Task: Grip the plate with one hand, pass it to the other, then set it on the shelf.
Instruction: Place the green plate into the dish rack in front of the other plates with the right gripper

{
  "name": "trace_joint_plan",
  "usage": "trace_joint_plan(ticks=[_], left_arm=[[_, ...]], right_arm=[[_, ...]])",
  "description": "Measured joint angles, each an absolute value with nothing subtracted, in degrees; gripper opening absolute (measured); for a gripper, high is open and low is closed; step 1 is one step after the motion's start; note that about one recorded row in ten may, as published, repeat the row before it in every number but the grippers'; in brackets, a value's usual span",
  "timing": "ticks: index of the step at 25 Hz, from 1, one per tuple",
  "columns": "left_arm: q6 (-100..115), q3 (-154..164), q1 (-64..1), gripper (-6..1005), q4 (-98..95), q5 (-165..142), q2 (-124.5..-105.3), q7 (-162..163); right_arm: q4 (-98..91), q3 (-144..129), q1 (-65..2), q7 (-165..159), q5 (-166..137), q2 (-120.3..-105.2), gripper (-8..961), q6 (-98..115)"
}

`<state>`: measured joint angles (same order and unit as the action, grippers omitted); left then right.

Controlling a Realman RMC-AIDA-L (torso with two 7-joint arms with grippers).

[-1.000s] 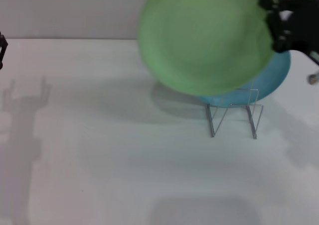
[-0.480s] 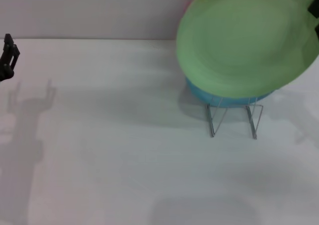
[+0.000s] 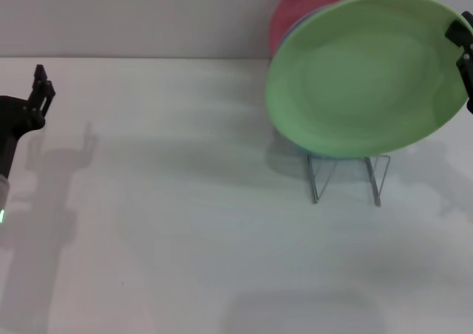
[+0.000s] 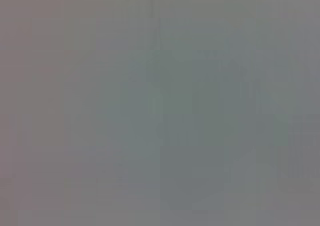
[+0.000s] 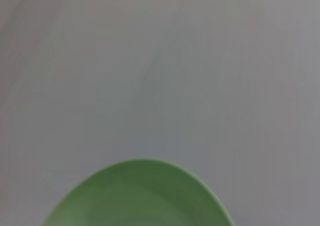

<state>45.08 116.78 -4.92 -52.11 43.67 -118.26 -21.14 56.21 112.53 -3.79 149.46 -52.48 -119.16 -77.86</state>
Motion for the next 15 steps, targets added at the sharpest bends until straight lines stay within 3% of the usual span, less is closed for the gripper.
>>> trace_joint_plan(ticks=[15], left_arm=[[45.18, 117.86, -5.92, 798, -50.72, 43.68, -118.23, -21.09]], right_arm=[[53.06, 116.93, -6.18, 152.01, -56.27, -119.09, 39, -77.65]])
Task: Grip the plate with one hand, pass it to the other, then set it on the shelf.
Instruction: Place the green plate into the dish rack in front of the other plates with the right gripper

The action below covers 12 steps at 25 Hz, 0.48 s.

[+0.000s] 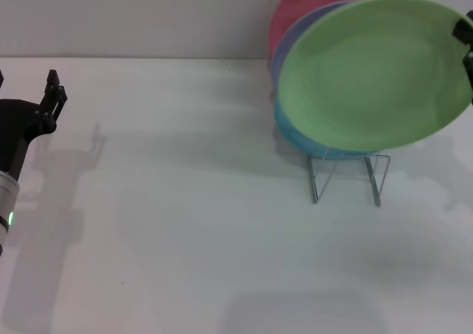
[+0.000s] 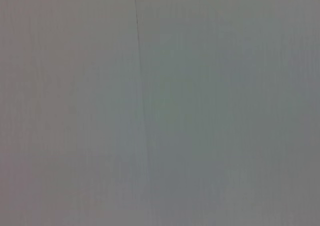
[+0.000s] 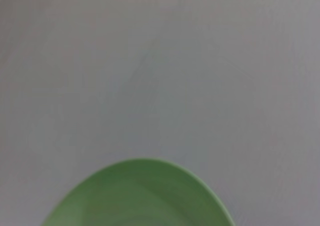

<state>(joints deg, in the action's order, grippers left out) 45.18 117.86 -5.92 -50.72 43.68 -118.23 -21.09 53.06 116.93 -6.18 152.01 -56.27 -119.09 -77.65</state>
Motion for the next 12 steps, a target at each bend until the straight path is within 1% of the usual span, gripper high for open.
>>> trace_joint_plan(ticks=[9, 12], left_arm=[[45.22, 118.28, -5.98, 797, -50.71, 43.63, -118.14, -21.09], [45.23, 118.3, -5.98, 797, -50.71, 43.6, -118.12, -21.1]], right_arm=[[50.86, 117.51, -6.86, 153.37, -57.95, -119.15, 47, -76.55], [49.97, 117.89, -7.02, 153.87, -57.54, -119.39, 49, -75.75]])
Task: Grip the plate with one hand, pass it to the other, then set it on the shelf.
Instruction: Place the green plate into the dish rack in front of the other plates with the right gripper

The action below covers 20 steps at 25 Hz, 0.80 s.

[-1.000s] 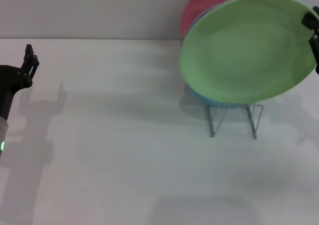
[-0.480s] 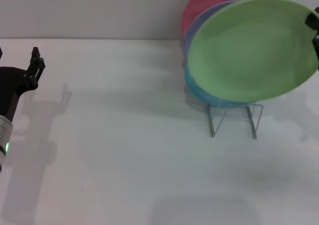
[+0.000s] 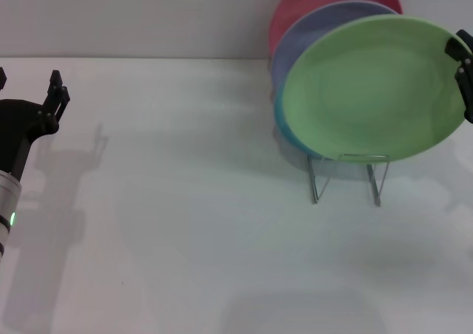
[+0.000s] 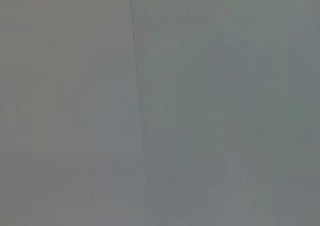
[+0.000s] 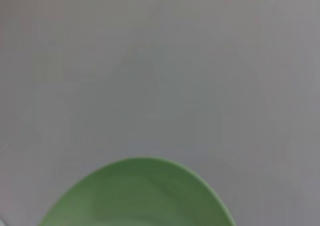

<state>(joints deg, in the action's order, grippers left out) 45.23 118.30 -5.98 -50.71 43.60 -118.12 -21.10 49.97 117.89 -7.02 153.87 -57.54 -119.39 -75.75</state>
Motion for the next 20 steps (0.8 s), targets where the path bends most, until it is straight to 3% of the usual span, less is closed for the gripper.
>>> trace_joint_plan(ticks=[8, 20], left_arm=[[45.36, 118.31, -5.98, 797, -50.65, 43.58, -118.12, -21.26], [45.46, 118.3, -6.07, 797, -50.62, 43.6, -118.21, -21.18]], right_arm=[[44.43, 117.75, -8.14, 156.06, -52.69, -119.66, 56, -75.23], [41.86, 117.51, -8.53, 155.38, -54.66, -119.28, 519, -76.5]])
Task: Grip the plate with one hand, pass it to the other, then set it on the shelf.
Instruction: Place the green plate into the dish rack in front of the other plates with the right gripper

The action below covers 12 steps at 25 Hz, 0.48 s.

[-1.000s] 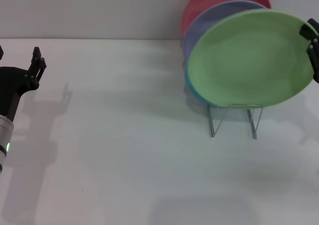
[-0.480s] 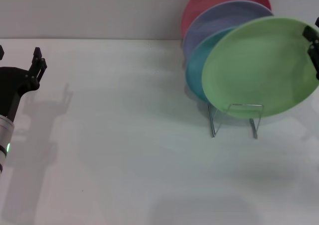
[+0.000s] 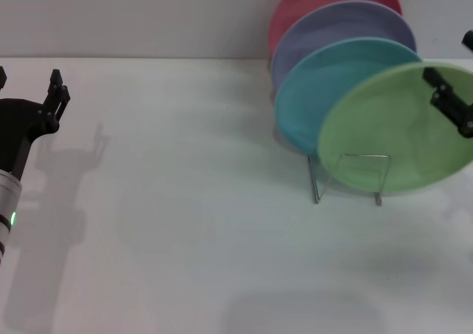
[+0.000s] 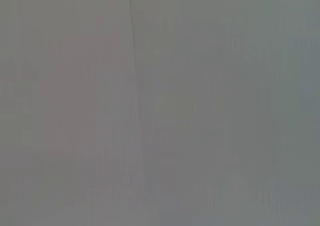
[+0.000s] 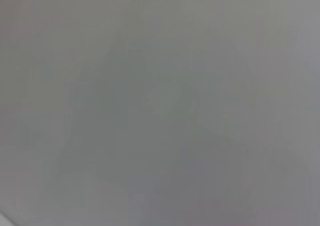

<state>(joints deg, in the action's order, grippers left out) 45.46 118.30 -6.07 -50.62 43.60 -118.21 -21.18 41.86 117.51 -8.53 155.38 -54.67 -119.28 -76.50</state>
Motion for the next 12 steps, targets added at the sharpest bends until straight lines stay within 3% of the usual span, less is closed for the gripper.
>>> trace_joint_plan(ticks=[2, 12], left_arm=[[45.46, 118.3, -6.07, 797, -50.62, 43.6, -118.21, -21.18], [45.46, 118.23, -6.06, 796, -50.62, 43.59, -118.22, -21.18]], right_arm=[[41.02, 117.65, -8.82, 155.32, -55.54, -119.19, 622, -76.5], [37.69, 117.44, -10.49, 155.28, -56.46, -119.25, 651, -76.4]])
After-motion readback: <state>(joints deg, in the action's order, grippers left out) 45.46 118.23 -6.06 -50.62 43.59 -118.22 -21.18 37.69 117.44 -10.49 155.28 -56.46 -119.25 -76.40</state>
